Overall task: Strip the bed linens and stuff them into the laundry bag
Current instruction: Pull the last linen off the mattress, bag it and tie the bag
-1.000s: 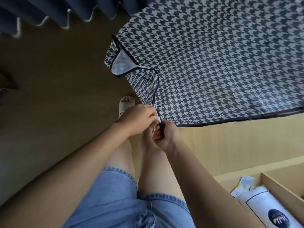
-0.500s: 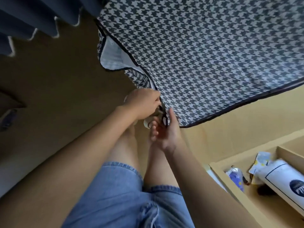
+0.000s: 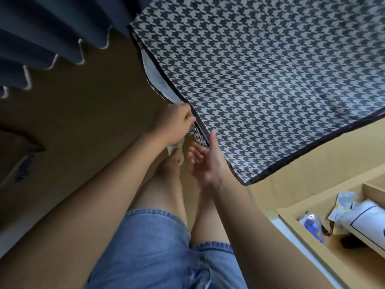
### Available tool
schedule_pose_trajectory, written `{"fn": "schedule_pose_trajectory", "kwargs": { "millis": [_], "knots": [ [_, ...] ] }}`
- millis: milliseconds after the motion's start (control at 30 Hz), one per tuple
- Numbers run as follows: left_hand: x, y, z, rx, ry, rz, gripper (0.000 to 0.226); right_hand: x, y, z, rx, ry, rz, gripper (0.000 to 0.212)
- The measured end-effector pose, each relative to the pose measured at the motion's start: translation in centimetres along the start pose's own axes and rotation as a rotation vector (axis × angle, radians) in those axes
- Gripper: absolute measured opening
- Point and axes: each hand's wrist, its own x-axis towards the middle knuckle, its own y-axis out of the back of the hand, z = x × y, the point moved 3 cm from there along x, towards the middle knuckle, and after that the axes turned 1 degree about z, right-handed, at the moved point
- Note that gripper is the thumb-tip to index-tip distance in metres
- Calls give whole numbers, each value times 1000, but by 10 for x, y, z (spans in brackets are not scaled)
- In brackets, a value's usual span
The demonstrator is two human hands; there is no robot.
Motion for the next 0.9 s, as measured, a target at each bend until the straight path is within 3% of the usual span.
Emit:
{"fn": "schedule_pose_trajectory", "kwargs": {
  "millis": [100,200,300,400,500,667,800,900],
  "knots": [
    [-4,8,-15,-49,35,42,13,9,-51,-9,17,-38,-52,53],
    [2,16,-19,-7,23,78,15,17,-76,-24,159,79,-11,38],
    [24,36,-34,-36,72,145,14,18,-58,-29,92,194,94,36],
    [52,81,-62,-198,226,284,19,24,-25,-25,166,169,91,34],
    [67,97,-56,-265,141,253,35,19,-28,-21,202,103,61,35],
    [69,82,-56,-357,116,237,35,15,-98,-31,161,63,-69,59],
    [65,89,-70,-433,190,251,35,16,-121,-48,112,82,-22,43],
    [68,103,-72,-330,147,287,27,11,-121,-43,8,162,41,35]
  ]
}}
